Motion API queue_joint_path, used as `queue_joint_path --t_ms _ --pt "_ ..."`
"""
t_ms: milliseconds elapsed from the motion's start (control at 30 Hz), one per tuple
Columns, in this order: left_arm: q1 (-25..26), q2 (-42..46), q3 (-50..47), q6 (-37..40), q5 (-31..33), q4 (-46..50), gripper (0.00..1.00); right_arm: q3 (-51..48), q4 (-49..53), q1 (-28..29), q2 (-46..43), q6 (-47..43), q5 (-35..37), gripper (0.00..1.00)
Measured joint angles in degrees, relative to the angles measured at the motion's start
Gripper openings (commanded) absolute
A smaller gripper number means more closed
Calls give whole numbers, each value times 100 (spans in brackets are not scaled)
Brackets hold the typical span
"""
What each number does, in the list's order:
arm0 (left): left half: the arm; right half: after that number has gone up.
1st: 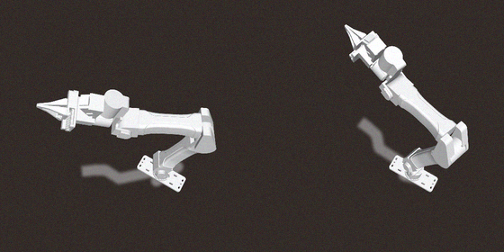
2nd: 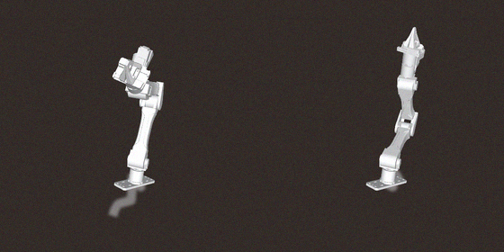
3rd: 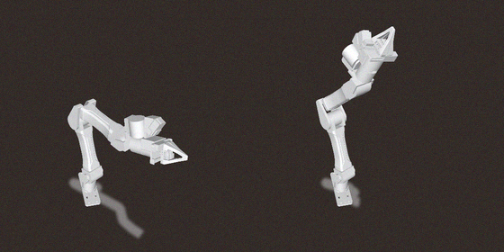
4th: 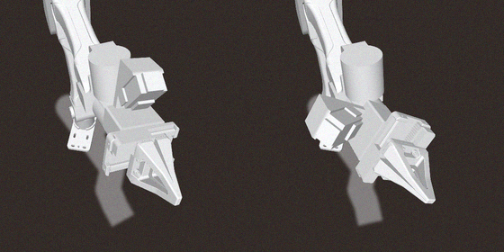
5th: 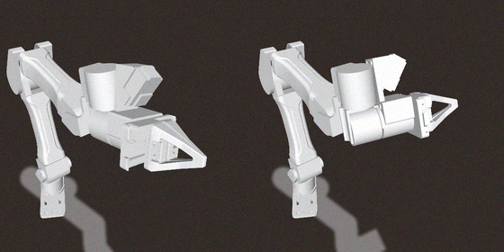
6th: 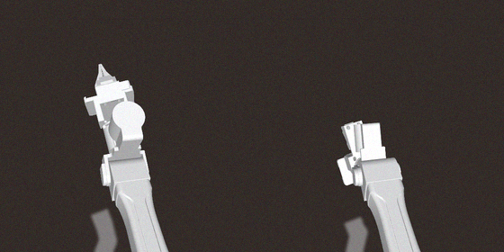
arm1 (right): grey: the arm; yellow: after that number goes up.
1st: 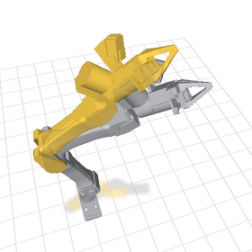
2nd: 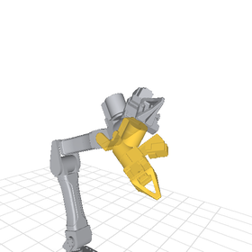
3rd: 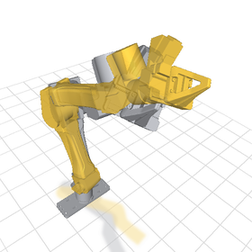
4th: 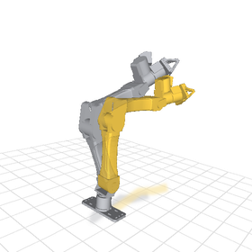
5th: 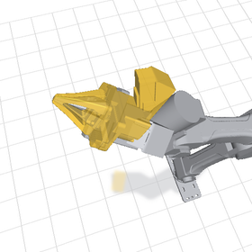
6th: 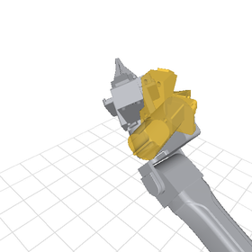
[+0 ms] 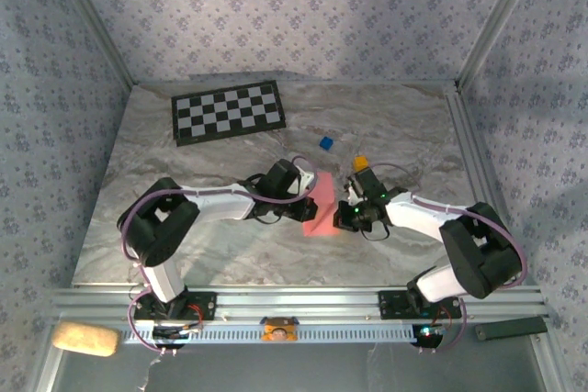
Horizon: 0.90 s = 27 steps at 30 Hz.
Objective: Fold a paper plane with a square sheet of paper (pick it up from the middle)
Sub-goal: Fold the triangle a second time at the center of the table.
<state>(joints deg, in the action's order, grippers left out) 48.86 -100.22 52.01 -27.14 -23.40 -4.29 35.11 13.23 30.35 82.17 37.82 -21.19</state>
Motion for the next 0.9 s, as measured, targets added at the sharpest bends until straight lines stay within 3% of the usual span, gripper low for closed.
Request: queue_joint_path --t_ms 400,900 --pt "0 -83 0 -20 -68 -70 0 96 -487 7 291 26 -367 6" --pt "-66 -426 142 90 37 20 2 361 59 -227 584 -662 -398 6"
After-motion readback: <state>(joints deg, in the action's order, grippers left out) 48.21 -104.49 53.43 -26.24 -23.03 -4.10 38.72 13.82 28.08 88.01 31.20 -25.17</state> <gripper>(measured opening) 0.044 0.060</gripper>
